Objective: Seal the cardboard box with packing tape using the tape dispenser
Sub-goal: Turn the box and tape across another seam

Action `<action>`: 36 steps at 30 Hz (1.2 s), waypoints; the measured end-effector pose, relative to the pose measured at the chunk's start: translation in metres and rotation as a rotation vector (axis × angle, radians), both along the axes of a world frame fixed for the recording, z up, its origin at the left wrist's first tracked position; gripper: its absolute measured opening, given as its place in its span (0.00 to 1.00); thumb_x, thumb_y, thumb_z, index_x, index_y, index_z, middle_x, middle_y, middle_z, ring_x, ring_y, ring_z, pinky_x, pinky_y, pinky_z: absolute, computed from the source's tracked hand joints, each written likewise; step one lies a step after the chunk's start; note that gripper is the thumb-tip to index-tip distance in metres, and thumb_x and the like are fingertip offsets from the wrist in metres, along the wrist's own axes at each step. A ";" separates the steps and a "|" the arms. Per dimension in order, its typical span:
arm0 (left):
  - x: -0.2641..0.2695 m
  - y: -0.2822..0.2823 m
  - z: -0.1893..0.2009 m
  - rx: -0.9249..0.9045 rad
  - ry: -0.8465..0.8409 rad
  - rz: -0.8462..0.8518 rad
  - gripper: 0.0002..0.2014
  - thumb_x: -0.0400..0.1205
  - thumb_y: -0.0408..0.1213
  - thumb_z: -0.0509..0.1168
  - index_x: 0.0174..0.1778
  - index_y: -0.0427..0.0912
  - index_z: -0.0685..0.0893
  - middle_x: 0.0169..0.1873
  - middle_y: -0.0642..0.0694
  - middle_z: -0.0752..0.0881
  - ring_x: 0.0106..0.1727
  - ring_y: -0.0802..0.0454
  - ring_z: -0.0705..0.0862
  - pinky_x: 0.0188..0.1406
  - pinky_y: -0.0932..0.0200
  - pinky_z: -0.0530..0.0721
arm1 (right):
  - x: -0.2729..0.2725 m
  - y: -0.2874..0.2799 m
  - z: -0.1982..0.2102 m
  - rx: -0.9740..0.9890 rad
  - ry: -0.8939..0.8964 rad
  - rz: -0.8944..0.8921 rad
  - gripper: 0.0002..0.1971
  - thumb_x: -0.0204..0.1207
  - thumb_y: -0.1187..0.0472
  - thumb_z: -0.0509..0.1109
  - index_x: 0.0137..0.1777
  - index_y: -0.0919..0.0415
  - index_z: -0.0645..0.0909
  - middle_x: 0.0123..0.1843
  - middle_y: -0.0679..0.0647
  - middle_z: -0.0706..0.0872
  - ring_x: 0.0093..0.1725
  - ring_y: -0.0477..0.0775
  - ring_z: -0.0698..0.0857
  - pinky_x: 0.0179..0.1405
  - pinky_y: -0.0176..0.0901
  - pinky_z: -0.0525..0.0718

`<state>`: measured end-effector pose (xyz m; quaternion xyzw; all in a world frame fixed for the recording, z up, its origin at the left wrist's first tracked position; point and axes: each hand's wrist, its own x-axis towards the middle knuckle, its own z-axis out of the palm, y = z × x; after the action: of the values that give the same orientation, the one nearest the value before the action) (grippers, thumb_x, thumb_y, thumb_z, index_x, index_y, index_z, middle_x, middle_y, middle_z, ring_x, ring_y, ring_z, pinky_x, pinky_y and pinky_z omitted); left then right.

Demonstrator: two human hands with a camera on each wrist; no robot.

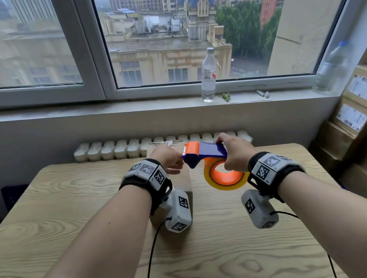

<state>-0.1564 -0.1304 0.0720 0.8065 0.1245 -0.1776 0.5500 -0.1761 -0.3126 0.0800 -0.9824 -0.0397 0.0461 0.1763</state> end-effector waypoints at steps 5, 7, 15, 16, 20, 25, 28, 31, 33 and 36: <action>-0.006 0.017 0.002 -0.045 -0.029 0.036 0.16 0.82 0.25 0.63 0.29 0.39 0.70 0.27 0.42 0.74 0.25 0.52 0.71 0.17 0.69 0.77 | 0.000 0.011 0.003 -0.021 -0.065 0.022 0.26 0.65 0.70 0.70 0.64 0.54 0.73 0.52 0.54 0.77 0.54 0.58 0.78 0.46 0.43 0.73; -0.007 0.023 0.003 -0.062 -0.039 0.061 0.18 0.83 0.25 0.62 0.28 0.39 0.69 0.26 0.42 0.73 0.25 0.52 0.69 0.14 0.71 0.73 | 0.000 0.018 0.006 -0.016 -0.076 0.047 0.28 0.64 0.67 0.71 0.65 0.51 0.73 0.51 0.53 0.75 0.57 0.60 0.79 0.50 0.44 0.75; -0.011 0.059 -0.007 -0.028 -0.075 0.164 0.13 0.80 0.25 0.67 0.30 0.37 0.75 0.26 0.42 0.78 0.25 0.52 0.76 0.19 0.68 0.82 | 0.003 0.044 0.019 0.032 -0.063 0.154 0.37 0.62 0.68 0.74 0.73 0.43 0.74 0.52 0.48 0.78 0.54 0.54 0.80 0.49 0.39 0.74; -0.013 0.064 -0.009 -0.014 -0.076 0.171 0.13 0.80 0.26 0.67 0.30 0.36 0.76 0.26 0.42 0.78 0.24 0.53 0.76 0.19 0.68 0.82 | 0.003 0.046 0.021 0.027 -0.052 0.171 0.38 0.62 0.69 0.74 0.73 0.43 0.74 0.52 0.47 0.79 0.52 0.51 0.79 0.48 0.38 0.73; -0.021 0.095 -0.021 -0.019 -0.037 0.220 0.13 0.82 0.29 0.68 0.30 0.36 0.78 0.26 0.43 0.77 0.25 0.53 0.75 0.18 0.71 0.81 | 0.003 0.048 0.019 -0.059 -0.023 0.213 0.40 0.62 0.70 0.74 0.74 0.43 0.73 0.59 0.50 0.83 0.52 0.51 0.78 0.48 0.38 0.72; -0.030 0.119 -0.049 0.027 0.055 0.278 0.11 0.81 0.32 0.70 0.33 0.35 0.81 0.27 0.43 0.80 0.27 0.51 0.77 0.32 0.61 0.84 | 0.004 0.056 0.011 -0.189 -0.019 0.279 0.39 0.60 0.66 0.74 0.73 0.41 0.74 0.59 0.51 0.84 0.60 0.57 0.79 0.49 0.41 0.74; -0.033 0.117 -0.062 -0.014 0.108 0.274 0.12 0.82 0.34 0.68 0.33 0.38 0.77 0.27 0.44 0.76 0.26 0.52 0.75 0.32 0.60 0.81 | 0.002 0.066 0.005 -0.228 0.019 0.331 0.36 0.61 0.61 0.75 0.72 0.41 0.75 0.58 0.51 0.83 0.59 0.56 0.79 0.51 0.42 0.76; -0.034 0.119 -0.068 0.024 0.102 0.288 0.13 0.81 0.40 0.70 0.33 0.39 0.77 0.30 0.44 0.77 0.31 0.51 0.77 0.34 0.58 0.80 | 0.002 0.075 0.004 -0.228 0.013 0.345 0.35 0.62 0.55 0.77 0.72 0.40 0.75 0.53 0.51 0.82 0.56 0.55 0.79 0.49 0.41 0.73; -0.033 0.122 -0.070 0.062 0.099 0.283 0.13 0.80 0.43 0.70 0.36 0.39 0.78 0.32 0.45 0.78 0.37 0.48 0.80 0.40 0.56 0.81 | 0.003 0.081 0.004 -0.234 0.009 0.358 0.34 0.62 0.53 0.77 0.72 0.39 0.75 0.49 0.50 0.80 0.52 0.54 0.78 0.47 0.41 0.73; -0.031 0.127 -0.077 0.097 0.100 0.260 0.14 0.79 0.47 0.71 0.49 0.39 0.81 0.34 0.46 0.81 0.45 0.47 0.83 0.54 0.51 0.83 | 0.004 0.087 0.005 -0.242 0.021 0.380 0.34 0.63 0.52 0.77 0.72 0.38 0.75 0.52 0.50 0.84 0.54 0.54 0.79 0.51 0.43 0.76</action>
<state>-0.1878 -0.0036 -0.0046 0.7994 0.2635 -0.1389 0.5218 -0.1723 -0.2255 0.0845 -0.9708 -0.2162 0.0933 0.0456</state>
